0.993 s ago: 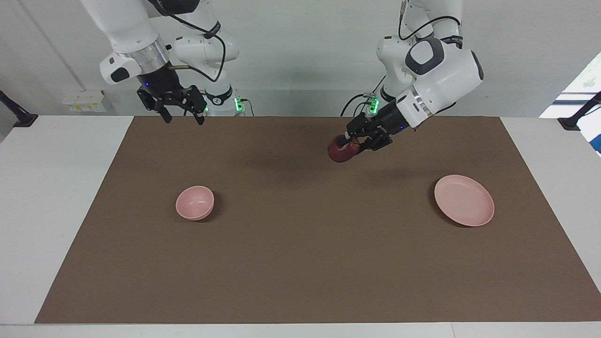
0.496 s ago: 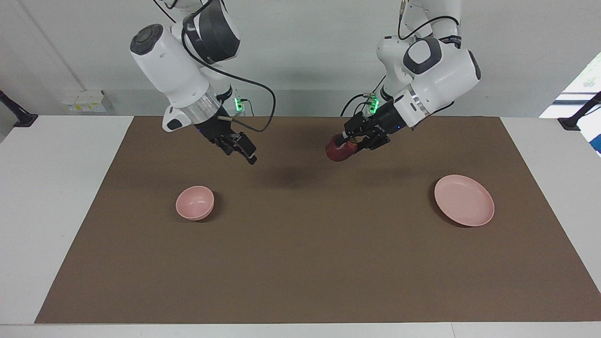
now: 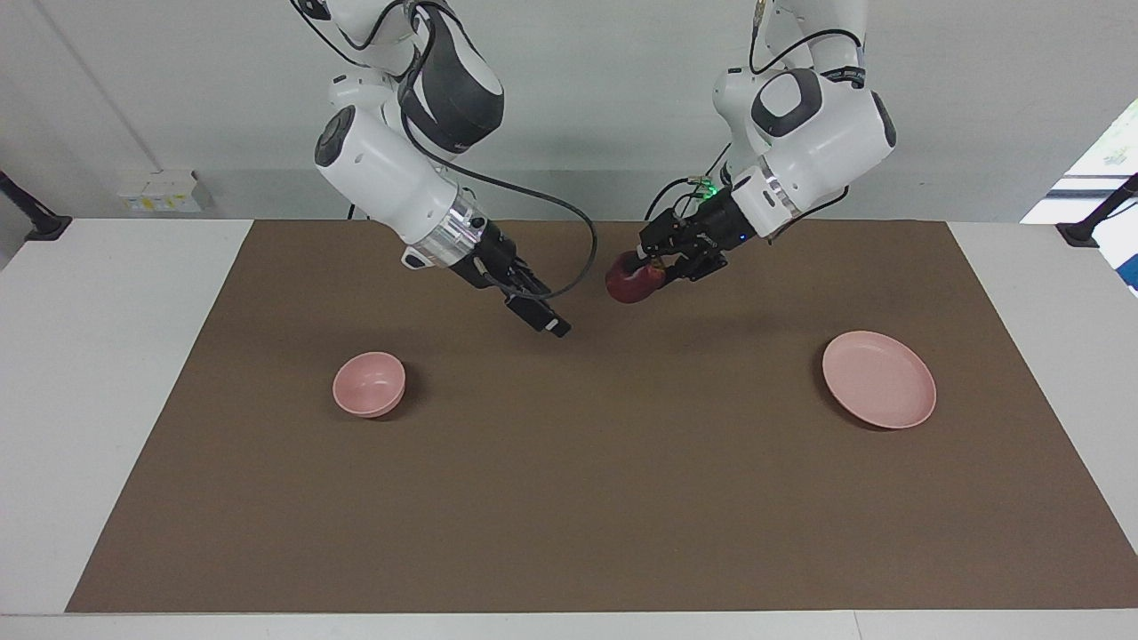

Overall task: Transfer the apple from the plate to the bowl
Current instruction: 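Bring the apple toward the right gripper while the right gripper grasps it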

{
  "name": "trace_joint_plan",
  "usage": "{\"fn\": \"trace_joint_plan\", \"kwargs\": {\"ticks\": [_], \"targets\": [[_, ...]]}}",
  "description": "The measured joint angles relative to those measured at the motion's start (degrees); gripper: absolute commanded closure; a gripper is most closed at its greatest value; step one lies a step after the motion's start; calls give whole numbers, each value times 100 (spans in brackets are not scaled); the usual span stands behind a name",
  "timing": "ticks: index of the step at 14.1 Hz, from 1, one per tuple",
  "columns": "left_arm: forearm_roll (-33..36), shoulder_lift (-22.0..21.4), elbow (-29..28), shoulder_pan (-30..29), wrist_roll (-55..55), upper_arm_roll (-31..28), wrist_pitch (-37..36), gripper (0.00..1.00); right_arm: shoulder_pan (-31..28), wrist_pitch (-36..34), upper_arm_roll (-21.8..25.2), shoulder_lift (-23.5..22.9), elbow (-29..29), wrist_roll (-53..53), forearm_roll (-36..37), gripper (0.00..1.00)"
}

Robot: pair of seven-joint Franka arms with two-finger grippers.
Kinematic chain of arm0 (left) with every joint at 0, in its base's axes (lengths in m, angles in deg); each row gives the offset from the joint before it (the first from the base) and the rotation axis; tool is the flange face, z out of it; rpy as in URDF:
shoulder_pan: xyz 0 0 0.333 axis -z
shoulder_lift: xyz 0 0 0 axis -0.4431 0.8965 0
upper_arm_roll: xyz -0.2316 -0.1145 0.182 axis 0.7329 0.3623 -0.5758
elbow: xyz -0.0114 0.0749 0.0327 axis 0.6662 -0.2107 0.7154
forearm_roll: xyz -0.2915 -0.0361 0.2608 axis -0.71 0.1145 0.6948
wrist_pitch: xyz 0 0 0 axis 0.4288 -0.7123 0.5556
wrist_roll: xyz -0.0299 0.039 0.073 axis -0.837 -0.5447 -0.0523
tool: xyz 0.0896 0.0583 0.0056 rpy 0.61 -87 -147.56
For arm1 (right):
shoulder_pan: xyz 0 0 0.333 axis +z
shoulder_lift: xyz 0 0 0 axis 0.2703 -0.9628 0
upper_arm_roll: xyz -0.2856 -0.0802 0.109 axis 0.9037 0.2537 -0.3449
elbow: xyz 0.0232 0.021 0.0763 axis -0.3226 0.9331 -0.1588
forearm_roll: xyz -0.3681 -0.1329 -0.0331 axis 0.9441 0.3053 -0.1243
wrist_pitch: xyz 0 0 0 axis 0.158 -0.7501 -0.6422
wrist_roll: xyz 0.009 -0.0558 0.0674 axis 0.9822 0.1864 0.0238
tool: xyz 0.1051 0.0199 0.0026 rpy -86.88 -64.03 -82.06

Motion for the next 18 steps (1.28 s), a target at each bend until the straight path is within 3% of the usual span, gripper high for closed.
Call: {"fn": "trace_joint_plan", "kwargs": {"ticks": [6,18], "targets": [[0,0,0,5,91,6,86,100,349,-110,-45,-88,20,998,-739,0],[0,0,0,11,181,46,207,100,657,-226,-47,27,355,1149,-823,0]]}}
